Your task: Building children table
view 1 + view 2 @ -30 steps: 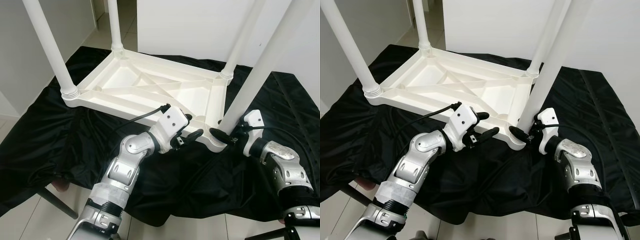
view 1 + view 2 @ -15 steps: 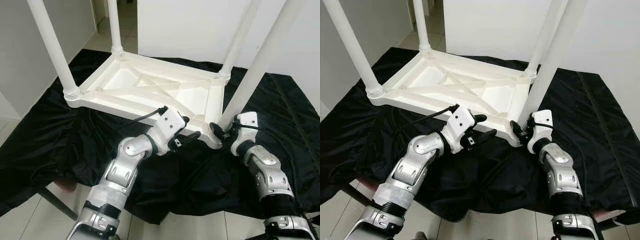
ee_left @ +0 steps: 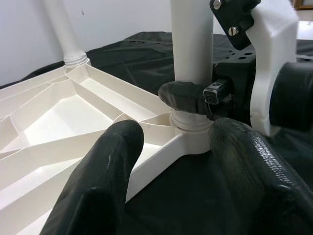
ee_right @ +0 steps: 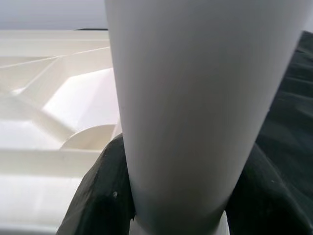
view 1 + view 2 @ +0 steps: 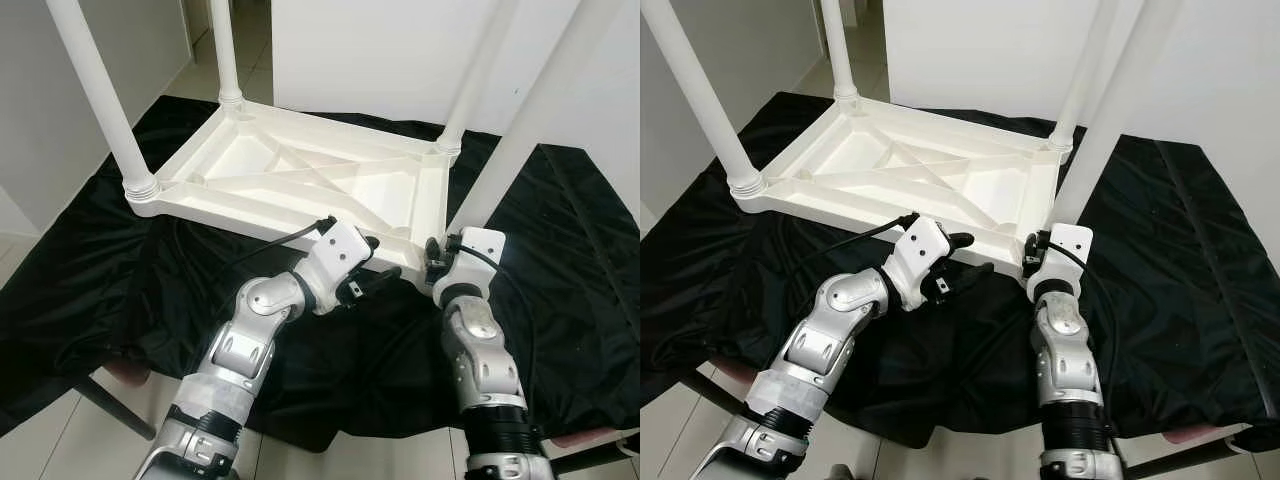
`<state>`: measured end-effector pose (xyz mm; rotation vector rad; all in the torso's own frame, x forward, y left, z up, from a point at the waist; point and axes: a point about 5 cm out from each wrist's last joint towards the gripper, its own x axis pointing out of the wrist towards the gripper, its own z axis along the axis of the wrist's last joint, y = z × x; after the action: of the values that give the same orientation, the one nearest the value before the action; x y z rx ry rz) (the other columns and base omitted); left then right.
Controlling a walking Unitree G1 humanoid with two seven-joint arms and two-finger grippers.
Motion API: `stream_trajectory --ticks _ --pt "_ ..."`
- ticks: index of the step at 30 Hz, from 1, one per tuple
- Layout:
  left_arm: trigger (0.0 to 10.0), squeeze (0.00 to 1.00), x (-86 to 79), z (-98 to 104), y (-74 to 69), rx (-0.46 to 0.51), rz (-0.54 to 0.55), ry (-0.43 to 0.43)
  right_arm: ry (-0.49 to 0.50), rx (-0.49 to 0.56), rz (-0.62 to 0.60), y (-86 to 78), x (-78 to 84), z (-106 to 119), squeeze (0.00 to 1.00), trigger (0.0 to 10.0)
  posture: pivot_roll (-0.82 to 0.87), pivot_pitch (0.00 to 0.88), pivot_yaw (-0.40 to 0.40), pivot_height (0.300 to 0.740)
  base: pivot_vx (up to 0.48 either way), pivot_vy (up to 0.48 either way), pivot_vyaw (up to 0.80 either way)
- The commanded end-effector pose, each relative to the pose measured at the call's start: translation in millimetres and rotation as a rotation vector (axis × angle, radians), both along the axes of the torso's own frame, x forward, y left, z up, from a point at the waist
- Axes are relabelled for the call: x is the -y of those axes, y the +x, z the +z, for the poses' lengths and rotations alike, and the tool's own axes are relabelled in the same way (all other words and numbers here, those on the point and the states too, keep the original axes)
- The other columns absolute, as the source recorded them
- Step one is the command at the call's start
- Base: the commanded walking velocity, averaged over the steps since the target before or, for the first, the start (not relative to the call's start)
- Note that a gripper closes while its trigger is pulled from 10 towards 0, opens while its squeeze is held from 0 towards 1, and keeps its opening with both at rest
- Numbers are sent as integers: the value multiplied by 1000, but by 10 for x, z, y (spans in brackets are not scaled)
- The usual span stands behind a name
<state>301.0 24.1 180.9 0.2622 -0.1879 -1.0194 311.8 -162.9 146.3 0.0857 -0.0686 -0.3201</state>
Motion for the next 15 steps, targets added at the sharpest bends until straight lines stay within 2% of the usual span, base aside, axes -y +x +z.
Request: stream_trajectory --ticks 1,3,11,12,15 --pt "10000 0 -7 1 15 3 69 -17 8 -49 -40 -47 24 -123 0 10000 -24 42 -24 740 0 0 0" --pt "10000 0 4 -2 14 -1 66 -19 5 5 -28 -80 -114 -44 0 10000 -37 38 -22 740 0 0 0" --pt "10000 0 34 -14 3 -7 54 -20 2 40 -37 -144 -52 -26 0 10000 -44 32 -23 740 0 0 0" --pt "10000 0 38 -15 1 -13 51 -23 -7 55 -40 -153 6 -10 1000 10000 -40 32 -31 740 0 0 0" --pt "10000 0 40 -17 -3 -19 52 -24 -15 81 -22 -163 64 18 1000 10000 -39 31 -32 740 0 0 0"
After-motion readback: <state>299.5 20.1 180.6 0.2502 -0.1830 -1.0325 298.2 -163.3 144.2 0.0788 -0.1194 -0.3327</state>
